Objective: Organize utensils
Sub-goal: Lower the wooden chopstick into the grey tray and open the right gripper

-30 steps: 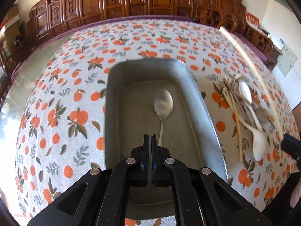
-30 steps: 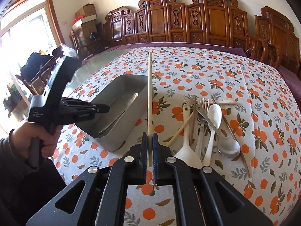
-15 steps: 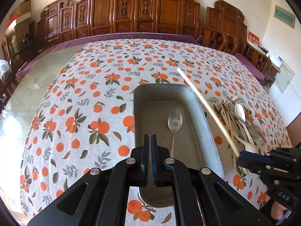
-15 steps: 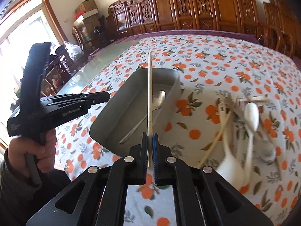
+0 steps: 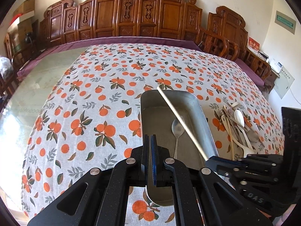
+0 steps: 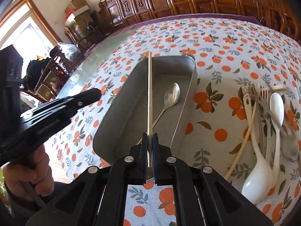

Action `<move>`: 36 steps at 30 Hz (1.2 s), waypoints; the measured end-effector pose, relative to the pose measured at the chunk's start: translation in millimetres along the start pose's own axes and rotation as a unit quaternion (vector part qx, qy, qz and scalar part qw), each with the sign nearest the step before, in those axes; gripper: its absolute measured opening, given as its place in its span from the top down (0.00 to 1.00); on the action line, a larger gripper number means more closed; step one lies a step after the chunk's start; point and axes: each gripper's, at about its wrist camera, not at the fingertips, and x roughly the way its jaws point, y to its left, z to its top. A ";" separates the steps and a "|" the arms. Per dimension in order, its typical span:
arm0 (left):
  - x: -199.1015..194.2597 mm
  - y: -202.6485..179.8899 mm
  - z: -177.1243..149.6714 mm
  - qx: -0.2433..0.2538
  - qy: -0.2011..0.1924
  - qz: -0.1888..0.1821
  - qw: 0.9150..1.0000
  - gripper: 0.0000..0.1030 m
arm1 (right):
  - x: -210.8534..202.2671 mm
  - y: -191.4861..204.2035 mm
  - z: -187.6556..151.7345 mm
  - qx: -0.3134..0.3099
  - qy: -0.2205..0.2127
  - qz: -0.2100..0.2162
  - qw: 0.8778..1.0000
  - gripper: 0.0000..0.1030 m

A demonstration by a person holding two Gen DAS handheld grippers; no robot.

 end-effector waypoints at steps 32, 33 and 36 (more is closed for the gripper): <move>-4.5 -75.0 -2.5 0.056 -0.025 -0.051 0.997 0.38 | -117.0 -99.5 -9.1 -0.079 -0.120 -0.113 0.983 0.90; -4.1 -79.3 -2.8 0.059 -0.026 -0.053 0.997 0.35 | -119.6 -106.3 -9.4 -0.079 -0.122 -0.122 0.982 0.90; -2.9 -91.4 -4.7 0.071 -0.027 -0.061 0.995 0.32 | -120.6 -122.7 -7.6 -0.073 -0.126 -0.137 0.980 0.86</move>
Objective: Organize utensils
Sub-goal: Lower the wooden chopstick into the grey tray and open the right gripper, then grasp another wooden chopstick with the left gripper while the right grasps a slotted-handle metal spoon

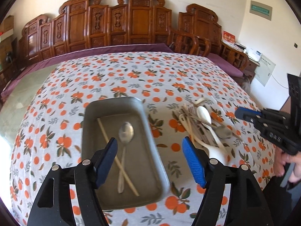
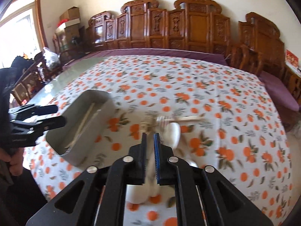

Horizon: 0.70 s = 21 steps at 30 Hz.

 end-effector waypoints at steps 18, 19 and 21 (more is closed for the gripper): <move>24.8 -52.4 -2.4 0.026 0.020 -0.038 0.999 0.27 | 57.7 -46.8 -35.0 0.024 0.066 -0.016 0.997 0.61; 26.1 -53.8 -2.5 0.026 0.021 -0.039 0.999 0.27 | 59.1 -48.0 -36.9 0.024 0.071 -0.017 0.997 0.61; 29.1 -56.4 -3.0 0.026 0.025 -0.038 0.999 0.27 | 60.6 -49.8 -40.5 0.024 0.077 -0.017 0.997 0.61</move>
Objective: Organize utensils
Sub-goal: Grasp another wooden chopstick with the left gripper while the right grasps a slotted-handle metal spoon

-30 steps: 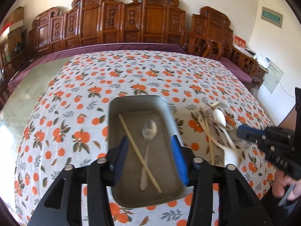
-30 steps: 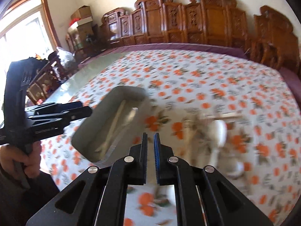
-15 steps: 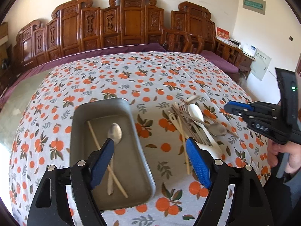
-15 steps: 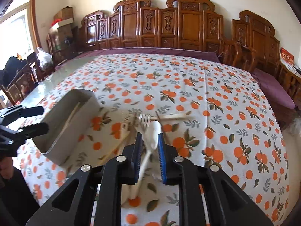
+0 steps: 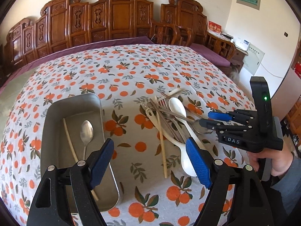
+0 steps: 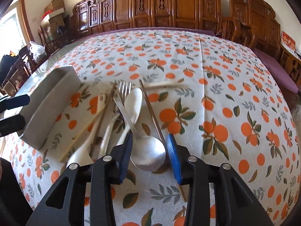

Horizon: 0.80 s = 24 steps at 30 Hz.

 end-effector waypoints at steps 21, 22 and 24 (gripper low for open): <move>16.4 -16.9 -4.6 0.012 0.017 0.005 1.000 0.27 | 4.4 16.5 -13.2 -0.028 0.022 -0.026 0.999 0.77; 16.4 -17.6 -4.9 0.013 0.017 0.006 1.000 0.27 | 3.8 14.8 -13.4 -0.023 0.021 -0.025 0.999 0.80; 17.3 -19.3 -5.4 0.016 0.018 0.007 1.000 0.27 | 1.2 9.8 -12.4 -0.009 0.017 -0.018 1.000 0.86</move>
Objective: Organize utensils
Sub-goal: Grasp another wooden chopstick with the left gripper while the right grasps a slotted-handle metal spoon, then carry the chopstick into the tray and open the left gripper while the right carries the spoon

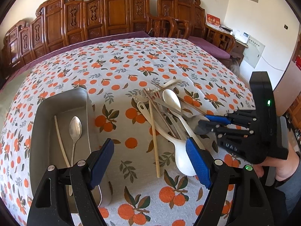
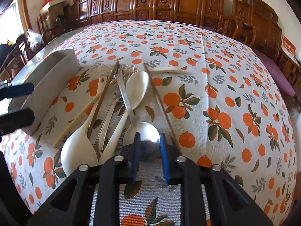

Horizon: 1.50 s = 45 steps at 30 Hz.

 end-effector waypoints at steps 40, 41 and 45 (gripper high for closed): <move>57.6 -10.1 -17.8 -0.019 0.084 -0.006 0.996 0.95 | -48.9 -18.3 14.3 0.052 -0.087 0.003 0.995 0.98; 57.1 -9.2 -17.4 -0.019 0.083 -0.004 0.996 0.95 | -48.8 -18.0 14.3 0.052 -0.087 0.003 0.995 0.98; 48.3 -2.0 -17.4 -0.025 0.075 0.000 0.997 0.96 | -49.0 -17.5 13.5 0.056 -0.087 0.002 0.995 0.98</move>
